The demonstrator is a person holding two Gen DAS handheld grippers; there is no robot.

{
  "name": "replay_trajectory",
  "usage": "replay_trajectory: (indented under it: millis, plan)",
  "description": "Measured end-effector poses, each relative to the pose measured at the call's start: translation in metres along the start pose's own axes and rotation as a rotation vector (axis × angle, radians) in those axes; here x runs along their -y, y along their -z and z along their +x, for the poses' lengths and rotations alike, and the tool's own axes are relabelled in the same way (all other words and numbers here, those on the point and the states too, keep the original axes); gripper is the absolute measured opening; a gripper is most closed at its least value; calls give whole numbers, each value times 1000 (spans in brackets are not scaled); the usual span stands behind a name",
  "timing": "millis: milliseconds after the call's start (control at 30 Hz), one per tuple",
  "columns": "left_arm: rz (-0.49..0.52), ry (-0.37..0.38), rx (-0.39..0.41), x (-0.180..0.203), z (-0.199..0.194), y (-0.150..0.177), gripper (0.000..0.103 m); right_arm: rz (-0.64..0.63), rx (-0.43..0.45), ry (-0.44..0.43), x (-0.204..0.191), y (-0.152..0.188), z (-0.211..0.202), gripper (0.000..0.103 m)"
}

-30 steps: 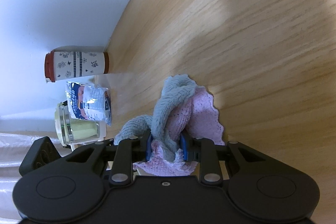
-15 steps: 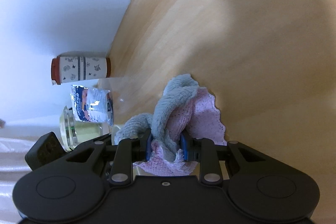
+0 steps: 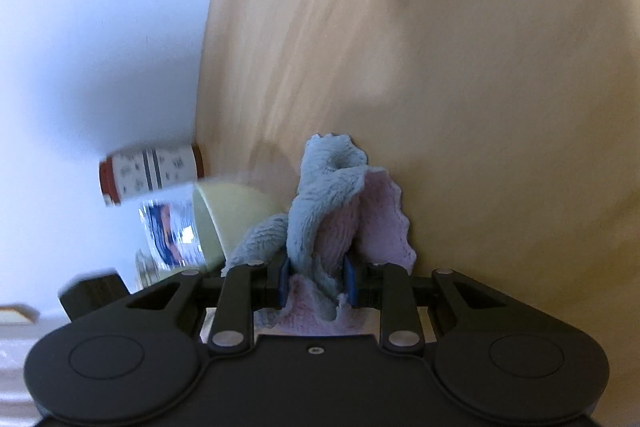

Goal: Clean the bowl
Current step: 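Rotate the bowl with the left tool while the right tool keeps wiping with the cloth, then hold the bowl tilted with the left tool while the right tool wipes its outer side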

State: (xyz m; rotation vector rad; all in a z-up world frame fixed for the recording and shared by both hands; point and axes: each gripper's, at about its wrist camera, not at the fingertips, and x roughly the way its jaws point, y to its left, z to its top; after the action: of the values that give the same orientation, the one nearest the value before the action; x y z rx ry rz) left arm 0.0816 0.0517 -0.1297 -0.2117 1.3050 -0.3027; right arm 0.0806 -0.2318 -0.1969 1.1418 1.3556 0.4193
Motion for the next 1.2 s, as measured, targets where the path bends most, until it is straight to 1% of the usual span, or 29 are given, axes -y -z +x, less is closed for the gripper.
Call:
replay_trajectory:
  millis: [100,200,300,400,467,533,567,700,800,900,1000,1200]
  plan:
    - [-36,22,-2,-3,0,4,24,-23,10,4,-8,-13,5,30]
    - [-62,27,-8,-4,0,4,25,-35,17,-3,-15,-26,14,30]
    - [-80,28,-13,-5,0,4,25,-61,-5,0,-24,-38,27,30]
    - [-103,26,-20,-4,-1,6,27,-100,-61,1,-36,-51,44,30]
    - [-125,16,-13,-3,-1,8,27,-138,-115,-7,-45,-60,57,30]
    - [-131,6,-7,-2,-2,9,27,-162,-145,7,-52,-60,69,30]
    - [-133,1,-3,-1,-2,9,27,-203,-172,22,-62,-62,79,31]
    - [-190,-44,16,1,-3,8,25,-240,-233,39,-73,-64,95,31]
    - [-205,-48,31,3,-4,9,24,-271,-269,71,-75,-65,95,31]
    - [-226,-54,39,3,-3,7,24,-258,-264,70,-66,-64,85,31]
    - [-235,-60,44,5,-3,5,25,-253,-260,69,-53,-58,68,31]
    - [-250,-66,56,6,-2,3,25,-292,-238,75,-32,-42,27,31]
